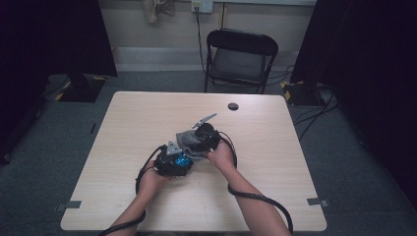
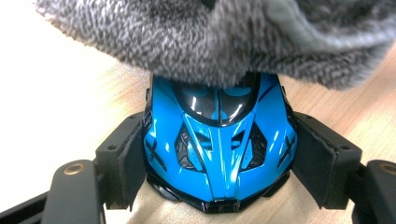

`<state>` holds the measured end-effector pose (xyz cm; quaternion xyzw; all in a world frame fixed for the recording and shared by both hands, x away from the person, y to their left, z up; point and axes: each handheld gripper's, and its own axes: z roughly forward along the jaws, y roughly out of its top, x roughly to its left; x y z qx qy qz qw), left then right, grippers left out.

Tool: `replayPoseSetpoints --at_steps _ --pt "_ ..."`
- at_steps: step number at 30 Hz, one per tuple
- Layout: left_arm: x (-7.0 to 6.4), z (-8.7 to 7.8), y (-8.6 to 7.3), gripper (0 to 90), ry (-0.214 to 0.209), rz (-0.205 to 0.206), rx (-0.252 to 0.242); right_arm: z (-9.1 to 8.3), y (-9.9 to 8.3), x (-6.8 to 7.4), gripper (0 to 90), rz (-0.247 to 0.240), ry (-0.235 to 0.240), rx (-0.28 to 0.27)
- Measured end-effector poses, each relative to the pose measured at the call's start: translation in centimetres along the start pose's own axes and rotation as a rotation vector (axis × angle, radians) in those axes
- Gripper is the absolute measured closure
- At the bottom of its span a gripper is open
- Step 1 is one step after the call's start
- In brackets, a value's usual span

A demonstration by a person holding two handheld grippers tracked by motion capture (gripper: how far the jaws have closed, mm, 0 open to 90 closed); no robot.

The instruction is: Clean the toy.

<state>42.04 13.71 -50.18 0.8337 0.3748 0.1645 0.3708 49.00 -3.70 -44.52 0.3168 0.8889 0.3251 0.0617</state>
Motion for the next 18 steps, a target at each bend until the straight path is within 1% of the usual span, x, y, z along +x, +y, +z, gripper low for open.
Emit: replayPoseSetpoints --at_steps 3,7,9,15,16,18 --pt "0.0 0.0 0.0 25.6 0.000 0.000 0.000 0.0 0.0 -0.5 69.2 0.009 -0.009 -0.002" --pt "0.0 0.0 0.0 25.6 0.000 0.000 0.000 -0.1 -0.1 -1.2 69.3 0.041 -0.021 -0.003" --pt "0.0 0.0 0.0 25.6 0.000 0.000 0.000 0.0 -0.1 -1.5 69.2 0.045 -0.020 -0.004" --pt "0.0 0.0 0.0 25.6 0.001 0.000 0.000 0.0 0.0 -1.9 69.2 0.045 -0.057 -0.001" --pt "0.0 0.0 0.0 25.6 0.001 0.000 0.000 0.0 0.0 -2.0 69.2 0.048 -0.067 -0.001" --pt "0.0 0.0 0.0 25.6 0.001 -0.001 -0.001 0.0 -0.1 -2.3 69.3 0.059 -0.066 -0.003"
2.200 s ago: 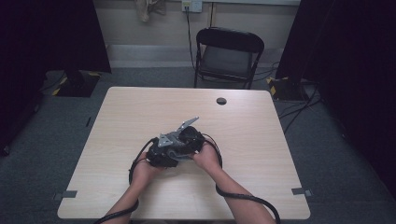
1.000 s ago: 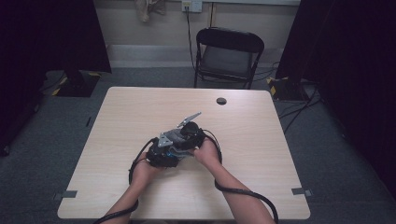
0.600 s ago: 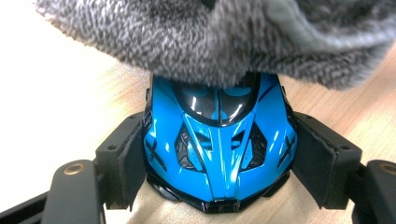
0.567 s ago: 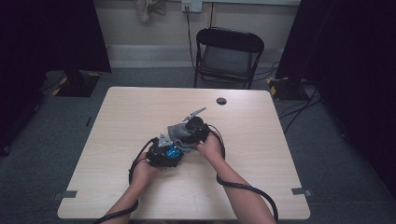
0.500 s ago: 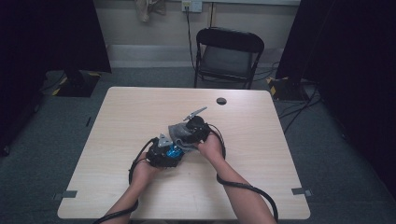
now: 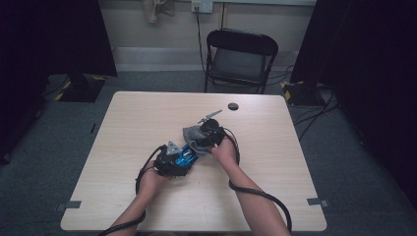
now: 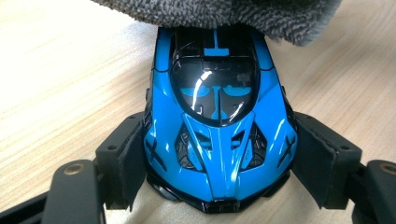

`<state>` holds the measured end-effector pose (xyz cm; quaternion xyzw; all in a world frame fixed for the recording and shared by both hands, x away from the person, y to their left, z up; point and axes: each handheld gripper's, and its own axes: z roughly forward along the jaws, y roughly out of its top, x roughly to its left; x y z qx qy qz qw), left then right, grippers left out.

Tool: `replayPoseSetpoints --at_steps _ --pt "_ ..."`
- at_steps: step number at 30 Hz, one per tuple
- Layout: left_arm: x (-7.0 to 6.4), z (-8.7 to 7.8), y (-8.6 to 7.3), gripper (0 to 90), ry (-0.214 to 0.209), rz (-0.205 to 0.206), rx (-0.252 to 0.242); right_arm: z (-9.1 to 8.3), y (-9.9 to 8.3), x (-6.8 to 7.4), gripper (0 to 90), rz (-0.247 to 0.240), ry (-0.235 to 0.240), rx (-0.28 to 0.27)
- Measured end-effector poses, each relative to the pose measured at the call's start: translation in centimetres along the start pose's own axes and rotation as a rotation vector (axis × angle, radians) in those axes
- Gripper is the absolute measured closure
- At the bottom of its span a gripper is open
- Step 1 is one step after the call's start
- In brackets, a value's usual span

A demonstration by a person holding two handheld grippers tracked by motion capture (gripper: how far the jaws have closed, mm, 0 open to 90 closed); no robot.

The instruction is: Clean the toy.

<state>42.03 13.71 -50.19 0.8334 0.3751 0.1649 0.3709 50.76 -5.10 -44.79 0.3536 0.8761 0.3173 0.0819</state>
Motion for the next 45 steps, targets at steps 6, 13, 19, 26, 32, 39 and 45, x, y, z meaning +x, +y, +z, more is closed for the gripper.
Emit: replayPoseSetpoints --at_steps 6,13,19,26,32,39,45 --pt "0.0 0.0 0.0 25.6 -0.001 0.002 0.001 0.1 -0.1 -0.6 69.3 0.025 0.000 -0.006" --pt "0.0 0.0 0.0 25.6 0.001 0.002 0.001 0.1 0.1 -1.1 69.3 0.039 -0.011 -0.005" --pt "0.0 0.0 0.0 25.6 0.000 0.000 0.000 0.1 0.1 -1.2 69.3 0.051 -0.007 -0.006" --pt "0.0 0.0 0.0 25.6 -0.001 0.001 0.001 -0.2 0.1 -1.1 69.2 0.038 -0.028 -0.012" --pt "0.0 0.0 0.0 25.6 -0.002 -0.001 0.001 -0.6 0.2 -1.6 69.2 0.037 -0.043 -0.010" --pt "0.0 0.0 0.0 25.6 -0.002 -0.001 0.000 -2.0 -0.2 -2.9 68.8 0.061 -0.061 -0.023" --pt "0.0 0.0 0.0 25.6 -0.002 -0.001 0.001 -3.5 0.0 -3.0 68.8 0.041 -0.059 -0.049"
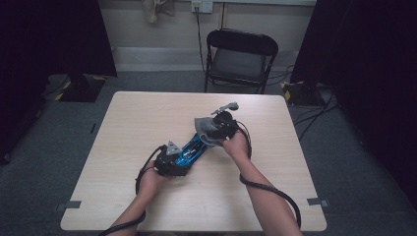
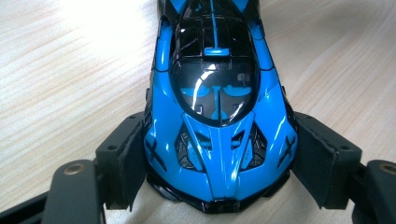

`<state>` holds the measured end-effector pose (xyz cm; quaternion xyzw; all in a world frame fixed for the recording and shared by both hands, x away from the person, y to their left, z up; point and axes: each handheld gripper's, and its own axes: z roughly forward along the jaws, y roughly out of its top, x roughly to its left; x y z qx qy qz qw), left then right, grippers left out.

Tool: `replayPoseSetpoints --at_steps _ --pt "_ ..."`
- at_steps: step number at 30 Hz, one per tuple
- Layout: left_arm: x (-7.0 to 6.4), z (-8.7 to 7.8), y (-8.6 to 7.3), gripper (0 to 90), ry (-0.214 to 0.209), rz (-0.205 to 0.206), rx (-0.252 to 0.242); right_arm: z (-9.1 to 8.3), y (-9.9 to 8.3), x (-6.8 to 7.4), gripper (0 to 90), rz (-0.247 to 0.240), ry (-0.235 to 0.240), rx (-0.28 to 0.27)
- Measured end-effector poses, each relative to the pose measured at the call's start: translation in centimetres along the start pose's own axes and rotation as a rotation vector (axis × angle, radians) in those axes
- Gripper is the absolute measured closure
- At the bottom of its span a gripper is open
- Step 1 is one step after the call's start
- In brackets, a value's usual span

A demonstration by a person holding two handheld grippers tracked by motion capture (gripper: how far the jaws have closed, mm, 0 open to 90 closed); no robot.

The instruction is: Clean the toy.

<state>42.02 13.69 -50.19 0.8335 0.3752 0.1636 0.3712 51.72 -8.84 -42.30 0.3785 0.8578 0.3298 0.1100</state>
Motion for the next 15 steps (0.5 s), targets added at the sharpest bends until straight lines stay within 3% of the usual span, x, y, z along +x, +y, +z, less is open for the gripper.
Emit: replayPoseSetpoints --at_steps 6,15 --pt "0.0 0.0 0.0 25.6 0.000 0.000 0.000 -1.0 0.3 1.1 68.7 -0.036 0.029 -0.023" --pt "0.0 0.0 0.0 25.6 0.001 -0.001 -0.001 -1.2 -0.1 4.3 68.4 -0.118 0.086 -0.019"
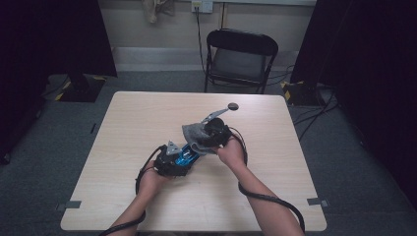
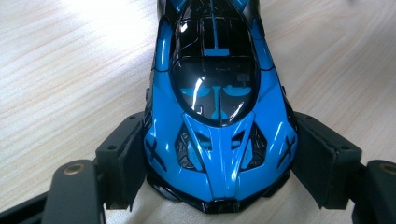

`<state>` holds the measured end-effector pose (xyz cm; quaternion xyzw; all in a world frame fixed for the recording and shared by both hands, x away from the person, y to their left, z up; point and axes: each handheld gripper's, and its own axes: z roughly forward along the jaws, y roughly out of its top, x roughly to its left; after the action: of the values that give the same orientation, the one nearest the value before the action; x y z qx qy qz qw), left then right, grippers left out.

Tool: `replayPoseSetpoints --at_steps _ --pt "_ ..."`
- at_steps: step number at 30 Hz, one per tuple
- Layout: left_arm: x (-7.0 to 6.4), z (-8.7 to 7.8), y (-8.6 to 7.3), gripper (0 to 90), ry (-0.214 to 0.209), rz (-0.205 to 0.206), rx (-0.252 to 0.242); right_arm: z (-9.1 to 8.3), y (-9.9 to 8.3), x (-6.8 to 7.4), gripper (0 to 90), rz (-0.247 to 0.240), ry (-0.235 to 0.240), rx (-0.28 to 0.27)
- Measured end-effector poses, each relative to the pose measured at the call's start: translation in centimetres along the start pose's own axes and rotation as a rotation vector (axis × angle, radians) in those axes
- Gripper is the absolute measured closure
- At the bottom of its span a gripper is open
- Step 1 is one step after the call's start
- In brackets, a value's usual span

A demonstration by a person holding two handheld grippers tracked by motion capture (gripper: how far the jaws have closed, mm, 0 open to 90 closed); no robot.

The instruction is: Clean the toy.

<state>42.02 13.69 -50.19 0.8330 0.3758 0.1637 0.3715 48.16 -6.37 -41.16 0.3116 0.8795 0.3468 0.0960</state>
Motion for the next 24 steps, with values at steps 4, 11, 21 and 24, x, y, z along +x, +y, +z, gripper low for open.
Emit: replayPoseSetpoints --at_steps 4,11,21,24 --pt "0.0 0.0 0.0 25.6 -0.001 0.002 0.001 0.6 -0.5 1.1 68.4 -0.018 0.030 0.009" --pt "0.0 0.0 0.0 25.6 0.001 0.005 0.002 2.0 -1.1 3.1 68.1 -0.064 0.075 0.037" --pt "-0.1 0.0 0.0 25.6 0.000 -0.008 -0.007 4.0 -0.9 4.8 67.6 -0.131 0.108 0.070" --pt "0.0 0.0 0.0 25.6 0.000 0.003 0.003 4.6 -1.0 4.7 67.7 -0.133 0.128 0.080"
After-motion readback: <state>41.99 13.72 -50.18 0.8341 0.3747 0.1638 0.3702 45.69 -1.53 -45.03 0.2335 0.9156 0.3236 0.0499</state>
